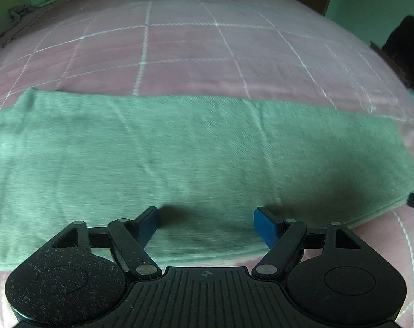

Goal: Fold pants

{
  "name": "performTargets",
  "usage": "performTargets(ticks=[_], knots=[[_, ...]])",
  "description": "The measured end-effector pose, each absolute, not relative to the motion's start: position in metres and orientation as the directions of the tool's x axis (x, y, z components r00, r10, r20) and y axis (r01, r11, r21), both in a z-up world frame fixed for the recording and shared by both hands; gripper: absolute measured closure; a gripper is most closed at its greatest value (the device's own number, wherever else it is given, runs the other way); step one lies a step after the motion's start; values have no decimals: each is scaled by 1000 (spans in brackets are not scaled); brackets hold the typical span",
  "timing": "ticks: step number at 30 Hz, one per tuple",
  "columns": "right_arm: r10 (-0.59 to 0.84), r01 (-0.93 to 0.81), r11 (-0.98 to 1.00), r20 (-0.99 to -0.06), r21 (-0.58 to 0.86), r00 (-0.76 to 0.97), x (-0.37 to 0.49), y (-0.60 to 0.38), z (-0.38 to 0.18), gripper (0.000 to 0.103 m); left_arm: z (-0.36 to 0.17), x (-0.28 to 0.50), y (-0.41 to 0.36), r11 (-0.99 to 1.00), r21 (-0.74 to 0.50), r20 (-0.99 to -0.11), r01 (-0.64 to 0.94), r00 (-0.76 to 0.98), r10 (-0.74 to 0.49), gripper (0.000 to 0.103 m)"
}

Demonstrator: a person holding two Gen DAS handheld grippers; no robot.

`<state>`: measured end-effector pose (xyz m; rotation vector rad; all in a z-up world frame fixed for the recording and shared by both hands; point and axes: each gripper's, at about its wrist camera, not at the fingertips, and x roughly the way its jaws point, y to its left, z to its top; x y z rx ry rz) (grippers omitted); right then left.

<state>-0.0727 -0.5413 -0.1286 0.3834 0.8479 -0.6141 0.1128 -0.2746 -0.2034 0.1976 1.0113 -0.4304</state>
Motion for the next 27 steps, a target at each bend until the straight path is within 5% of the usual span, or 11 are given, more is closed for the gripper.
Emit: performTargets(ticks=[12,22,25,27], knots=[[-228,725,546,-758,420,611,-82,-582,-142,58,-202,98,-277,942,89,-812,322,571,-119,25],[-231,731,504,-745,459,626,-83,-591,-143,48,-213,100,-284,916,127,-822,381,557,-118,25],[-273,761,504,-760,409,590,-71,-591,-147,82,-215,100,-284,913,130,-824,386,555,-117,25],[-286,755,517,-750,404,597,-69,-588,-144,86,-217,100,-287,914,137,-821,381,560,-110,25]])
